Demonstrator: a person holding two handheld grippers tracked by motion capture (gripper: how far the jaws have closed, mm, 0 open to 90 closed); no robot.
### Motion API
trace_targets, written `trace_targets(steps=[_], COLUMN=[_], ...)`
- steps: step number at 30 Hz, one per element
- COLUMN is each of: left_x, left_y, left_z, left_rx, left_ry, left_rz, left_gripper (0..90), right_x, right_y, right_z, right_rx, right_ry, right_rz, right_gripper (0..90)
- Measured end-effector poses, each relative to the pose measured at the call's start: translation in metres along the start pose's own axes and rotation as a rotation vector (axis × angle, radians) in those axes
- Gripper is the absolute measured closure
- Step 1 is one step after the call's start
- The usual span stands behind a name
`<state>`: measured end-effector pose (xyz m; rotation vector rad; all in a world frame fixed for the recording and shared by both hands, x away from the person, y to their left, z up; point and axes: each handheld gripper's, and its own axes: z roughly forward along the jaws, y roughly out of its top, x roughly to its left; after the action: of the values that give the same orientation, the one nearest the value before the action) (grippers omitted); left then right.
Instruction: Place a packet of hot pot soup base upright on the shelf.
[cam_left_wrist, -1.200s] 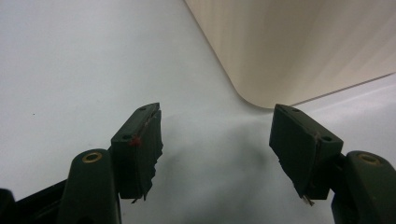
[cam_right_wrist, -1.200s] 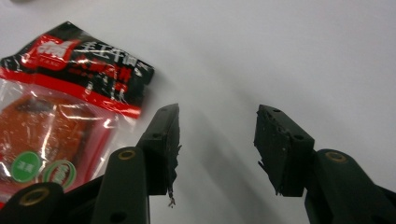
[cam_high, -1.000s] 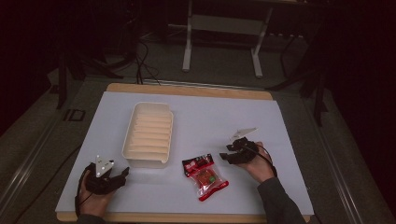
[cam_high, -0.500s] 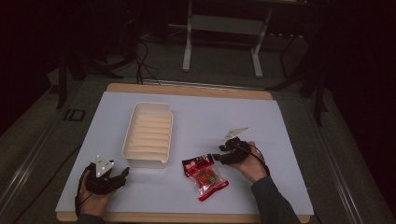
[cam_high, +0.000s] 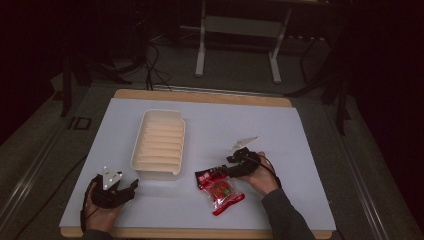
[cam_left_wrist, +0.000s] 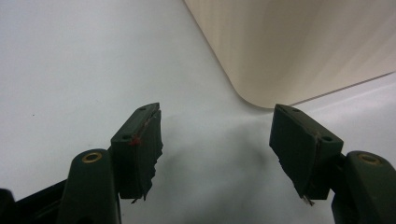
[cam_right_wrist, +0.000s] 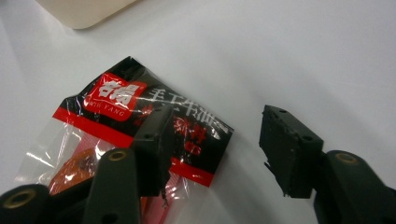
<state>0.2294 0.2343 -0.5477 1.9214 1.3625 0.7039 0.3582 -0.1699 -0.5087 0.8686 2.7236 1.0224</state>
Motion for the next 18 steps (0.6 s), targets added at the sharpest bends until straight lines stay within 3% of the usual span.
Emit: trace_targets(steps=[6,14,18], left_x=[0.000,0.000,0.000], left_y=[0.000,0.000,0.000], left_z=[0.000,0.000,0.000], left_rx=[0.001,0.001,0.001], left_ry=[0.000,-0.001,-0.001], left_rz=[0.001,0.001,0.001], left_gripper=[34.1,34.1,34.1], right_x=[0.002,0.001,-0.002], right_y=[0.003,0.005,0.003], right_z=[0.008,0.024,0.027], right_rx=[-0.011,0.015,0.031], right_ry=[0.028,0.071,0.148], right_rz=[0.005,0.025,0.056], right_gripper=[38.9,36.4,37.4])
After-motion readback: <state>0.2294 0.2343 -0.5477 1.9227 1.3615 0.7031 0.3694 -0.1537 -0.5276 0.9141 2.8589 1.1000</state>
